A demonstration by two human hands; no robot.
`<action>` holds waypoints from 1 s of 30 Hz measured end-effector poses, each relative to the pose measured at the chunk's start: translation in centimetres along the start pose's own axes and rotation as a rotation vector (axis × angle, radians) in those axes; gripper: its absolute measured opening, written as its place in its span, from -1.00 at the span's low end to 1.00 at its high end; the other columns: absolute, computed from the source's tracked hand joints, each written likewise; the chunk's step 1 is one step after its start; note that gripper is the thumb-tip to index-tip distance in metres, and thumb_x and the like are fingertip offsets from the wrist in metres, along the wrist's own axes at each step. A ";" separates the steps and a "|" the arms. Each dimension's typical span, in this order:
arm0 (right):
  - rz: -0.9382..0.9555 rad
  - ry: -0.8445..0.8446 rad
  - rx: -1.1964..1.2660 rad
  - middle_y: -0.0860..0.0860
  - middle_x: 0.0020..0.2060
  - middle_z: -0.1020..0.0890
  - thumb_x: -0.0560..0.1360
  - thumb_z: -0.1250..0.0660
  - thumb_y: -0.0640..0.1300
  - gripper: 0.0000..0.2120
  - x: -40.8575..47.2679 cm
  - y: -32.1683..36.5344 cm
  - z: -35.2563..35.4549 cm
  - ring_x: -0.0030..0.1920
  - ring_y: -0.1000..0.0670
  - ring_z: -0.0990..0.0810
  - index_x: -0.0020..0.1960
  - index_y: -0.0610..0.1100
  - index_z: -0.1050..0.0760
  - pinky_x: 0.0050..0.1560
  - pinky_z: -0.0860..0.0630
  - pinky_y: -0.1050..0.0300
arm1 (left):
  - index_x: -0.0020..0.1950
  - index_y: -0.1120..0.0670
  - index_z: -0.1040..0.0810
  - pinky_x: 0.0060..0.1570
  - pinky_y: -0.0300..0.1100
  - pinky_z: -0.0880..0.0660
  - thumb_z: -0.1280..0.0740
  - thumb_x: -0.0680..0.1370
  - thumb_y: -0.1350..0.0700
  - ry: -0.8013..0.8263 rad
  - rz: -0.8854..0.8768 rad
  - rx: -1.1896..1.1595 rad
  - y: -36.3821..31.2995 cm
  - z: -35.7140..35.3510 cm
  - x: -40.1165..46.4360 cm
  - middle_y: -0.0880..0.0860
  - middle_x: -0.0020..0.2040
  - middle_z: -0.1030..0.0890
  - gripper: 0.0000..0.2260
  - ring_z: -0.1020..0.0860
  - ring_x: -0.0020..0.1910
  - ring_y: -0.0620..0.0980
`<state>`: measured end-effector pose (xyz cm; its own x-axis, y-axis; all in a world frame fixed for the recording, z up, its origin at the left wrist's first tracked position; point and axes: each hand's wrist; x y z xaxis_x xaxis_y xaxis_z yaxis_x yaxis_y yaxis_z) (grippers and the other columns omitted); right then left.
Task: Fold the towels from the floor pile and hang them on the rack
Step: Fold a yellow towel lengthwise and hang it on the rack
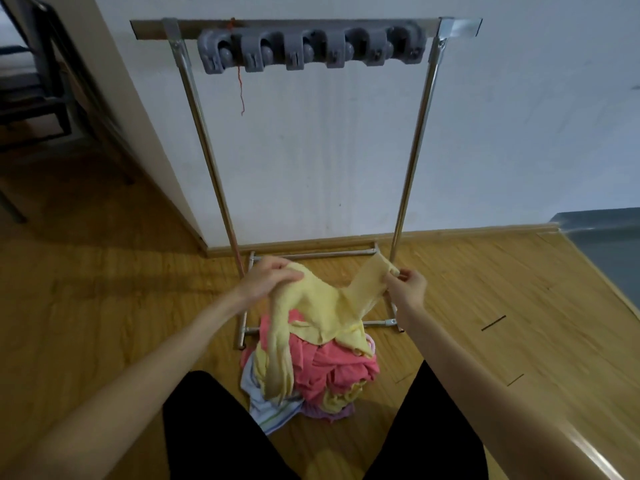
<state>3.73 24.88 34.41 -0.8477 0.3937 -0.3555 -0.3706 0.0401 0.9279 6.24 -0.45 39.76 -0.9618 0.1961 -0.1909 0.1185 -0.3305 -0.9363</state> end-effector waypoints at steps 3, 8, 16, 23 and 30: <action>-0.082 0.191 -0.148 -0.26 -0.01 -0.55 0.43 -0.35 -0.38 -0.62 0.0 -2.0 -0.1 -0.06 -0.15 -0.62 0.21 -0.30 -0.36 -0.13 -0.65 -0.02 | -0.29 0.23 -0.58 -0.43 -0.31 -0.36 -0.41 0.31 0.04 0.145 -0.045 0.080 -4.1 0.9 -0.4 0.00 -0.44 -0.52 -0.76 -0.46 -0.45 -0.12; -0.103 0.603 -0.589 -0.12 -0.23 -0.56 0.46 -0.39 -0.32 -0.58 -1.2 -1.9 -0.1 -0.35 0.03 -0.58 0.27 -0.28 -0.34 -0.41 -0.56 0.23 | -0.34 0.15 -0.56 -0.48 -0.32 -0.36 -0.38 0.34 0.05 0.363 -0.051 0.264 -9.0 1.5 -1.3 0.07 -0.41 -0.50 -0.83 -0.46 -0.47 -0.08; 0.464 0.895 -0.235 -0.18 0.02 -0.62 0.43 -0.24 -0.48 -0.67 -4.0 2.8 -1.8 0.07 -0.12 -0.61 0.16 -0.29 -0.52 0.12 -0.54 0.04 | -0.38 0.14 -0.57 -0.51 -0.34 -0.34 -0.38 0.35 0.11 0.413 -0.041 0.319 -11.0 0.8 -1.7 0.07 -0.44 -0.49 -0.86 -0.44 -0.50 -0.09; 0.307 1.259 -0.025 -0.26 0.07 -0.53 0.37 -0.24 -0.41 -0.63 -5.9 5.4 -2.0 0.08 -0.19 -0.53 0.18 -0.39 -0.44 0.12 -0.48 -0.01 | -0.30 0.31 -0.54 -0.49 -0.29 -0.31 -0.38 0.31 0.02 0.387 -0.079 0.310 -10.6 0.8 -1.8 0.13 -0.36 -0.45 -0.68 -0.40 -0.44 0.00; 0.334 1.259 -0.220 -0.28 -0.04 -0.60 0.49 -0.37 -0.22 -0.74 -5.4 7.1 0.6 -0.03 -0.26 -0.58 0.06 -0.41 -0.51 0.08 -0.48 -0.16 | -0.15 0.29 -0.62 -0.42 -0.30 -0.42 -0.40 0.35 -0.05 0.426 -0.106 0.273 -9.6 1.0 -1.9 0.14 -0.30 -0.58 -0.62 -0.53 -0.37 -0.01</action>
<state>5.96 23.58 43.00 -0.6363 -0.7667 -0.0854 -0.0284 -0.0873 0.9958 6.72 1.45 49.38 -0.7725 0.5815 -0.2552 -0.0977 -0.5059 -0.8571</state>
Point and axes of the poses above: each hand's wrist, its own x-axis towards the middle knuckle, its own z-axis out of the back of the hand, y = z × x
